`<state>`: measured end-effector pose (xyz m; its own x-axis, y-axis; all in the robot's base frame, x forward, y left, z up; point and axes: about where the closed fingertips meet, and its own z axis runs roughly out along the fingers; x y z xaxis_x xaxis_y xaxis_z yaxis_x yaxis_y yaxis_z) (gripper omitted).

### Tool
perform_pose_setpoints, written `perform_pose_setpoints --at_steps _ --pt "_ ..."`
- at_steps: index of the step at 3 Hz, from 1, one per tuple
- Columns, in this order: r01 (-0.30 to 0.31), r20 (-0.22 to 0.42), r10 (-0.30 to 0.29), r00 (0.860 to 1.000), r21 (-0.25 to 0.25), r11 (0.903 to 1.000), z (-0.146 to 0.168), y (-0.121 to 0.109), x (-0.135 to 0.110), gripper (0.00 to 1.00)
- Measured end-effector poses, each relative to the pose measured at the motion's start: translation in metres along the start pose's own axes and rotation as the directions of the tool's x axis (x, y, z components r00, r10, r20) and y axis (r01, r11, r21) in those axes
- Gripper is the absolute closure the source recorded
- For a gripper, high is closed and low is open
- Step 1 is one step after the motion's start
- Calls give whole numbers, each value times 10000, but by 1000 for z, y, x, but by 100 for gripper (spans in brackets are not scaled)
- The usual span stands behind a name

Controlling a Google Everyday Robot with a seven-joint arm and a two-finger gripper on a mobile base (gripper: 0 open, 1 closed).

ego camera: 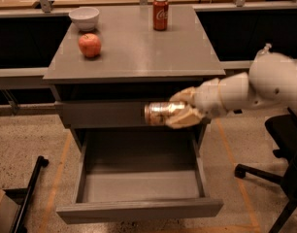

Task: Place orange can into middle drawer

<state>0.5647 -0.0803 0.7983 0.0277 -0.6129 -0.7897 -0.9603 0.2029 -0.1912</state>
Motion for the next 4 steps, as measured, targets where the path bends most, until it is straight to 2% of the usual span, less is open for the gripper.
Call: perform_pose_setpoints --at_steps 1,2,3,4 --pt "-749 -409 721 9966 -728 9945 55 39 56 100" --pt "-743 -341 717 9968 -837 9937 57 41 55 100" --pt "-970 253 1006 9946 -1156 9886 80 52 67 100" --pt "-1272 751 1434 9868 -1879 9739 119 72 89 100"
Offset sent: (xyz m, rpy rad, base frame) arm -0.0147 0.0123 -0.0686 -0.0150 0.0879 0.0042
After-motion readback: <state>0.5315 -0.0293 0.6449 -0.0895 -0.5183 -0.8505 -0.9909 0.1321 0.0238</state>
